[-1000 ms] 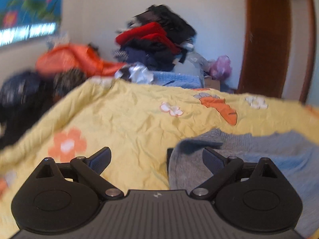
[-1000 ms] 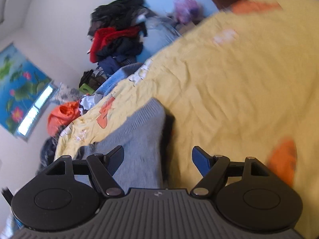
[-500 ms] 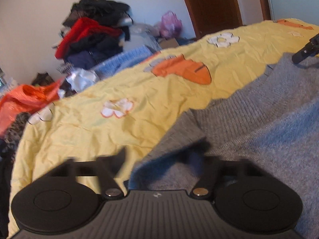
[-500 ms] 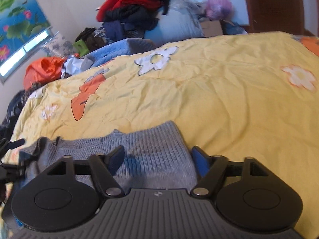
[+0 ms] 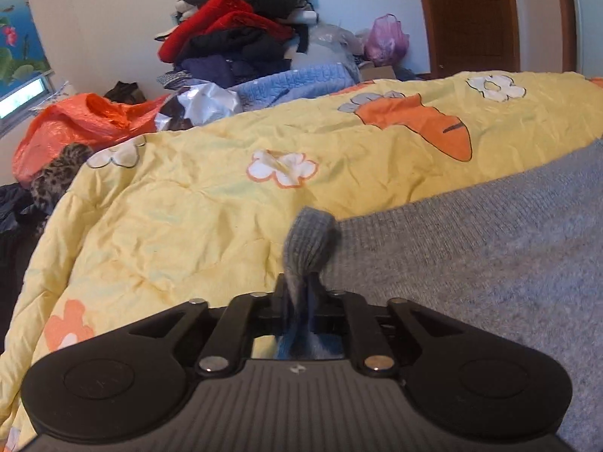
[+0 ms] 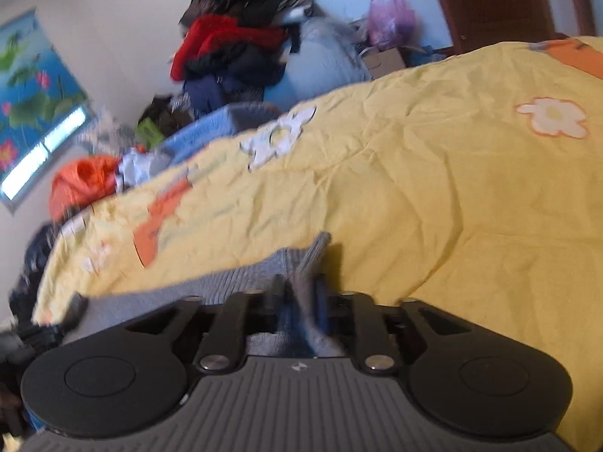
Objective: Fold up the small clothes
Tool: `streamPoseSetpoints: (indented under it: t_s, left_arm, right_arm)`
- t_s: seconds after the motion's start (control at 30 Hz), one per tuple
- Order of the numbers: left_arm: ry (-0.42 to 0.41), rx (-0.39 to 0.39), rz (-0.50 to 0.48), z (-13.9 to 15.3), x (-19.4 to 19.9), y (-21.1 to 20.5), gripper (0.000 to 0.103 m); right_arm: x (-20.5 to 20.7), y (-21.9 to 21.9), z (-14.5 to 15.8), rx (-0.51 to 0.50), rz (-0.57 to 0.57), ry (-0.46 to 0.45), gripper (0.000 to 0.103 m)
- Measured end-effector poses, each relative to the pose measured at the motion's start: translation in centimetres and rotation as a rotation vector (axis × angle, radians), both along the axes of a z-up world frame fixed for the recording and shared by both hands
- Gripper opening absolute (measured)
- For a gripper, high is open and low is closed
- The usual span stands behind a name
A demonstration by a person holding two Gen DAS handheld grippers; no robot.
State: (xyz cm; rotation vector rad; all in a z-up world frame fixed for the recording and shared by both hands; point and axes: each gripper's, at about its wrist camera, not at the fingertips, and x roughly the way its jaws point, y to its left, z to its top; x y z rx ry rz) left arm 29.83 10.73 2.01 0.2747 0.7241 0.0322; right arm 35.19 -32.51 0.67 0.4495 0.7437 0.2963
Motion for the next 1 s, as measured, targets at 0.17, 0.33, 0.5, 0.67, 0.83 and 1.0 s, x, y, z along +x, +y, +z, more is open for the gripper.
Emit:
streamPoseSetpoints:
  t_s: [0.17, 0.33, 0.5, 0.67, 0.83, 1.0]
  left_arm:
    - [-0.127, -0.078, 0.171, 3.4, -6.1, 2.8, 0.090]
    - [-0.115, -0.704, 0.270, 3.7, -17.3, 7.5, 0.090]
    - [-0.034, -1.061, 0.401, -0.4, -24.2, 7.9, 0.090]
    - [-0.024, -1.096, 0.364, -1.3, -24.4, 6.5, 0.090]
    - [-0.069, -1.124, 0.362, -2.0, -21.9, 5.5, 0.090]
    - [-0.086, -1.101, 0.368, -2.0, -20.4, 4.0, 0.090]
  right_arm:
    - [-6.6, -3.0, 2.6, 0.122, -0.066, -0.061, 0.070]
    - [-17.2, -6.9, 2.5, 0.228, -0.122, -0.056, 0.072]
    - [-24.9, -7.5, 0.3, 0.281, -0.193, 0.026, 0.072]
    - [-25.7, -4.4, -1.4, 0.294, -0.149, 0.084, 0.072]
    - [-23.3, -1.3, -2.5, 0.353, -0.187, 0.052, 0.076]
    - [-20.6, 1.9, -2.8, 0.361, -0.196, 0.036, 0.077]
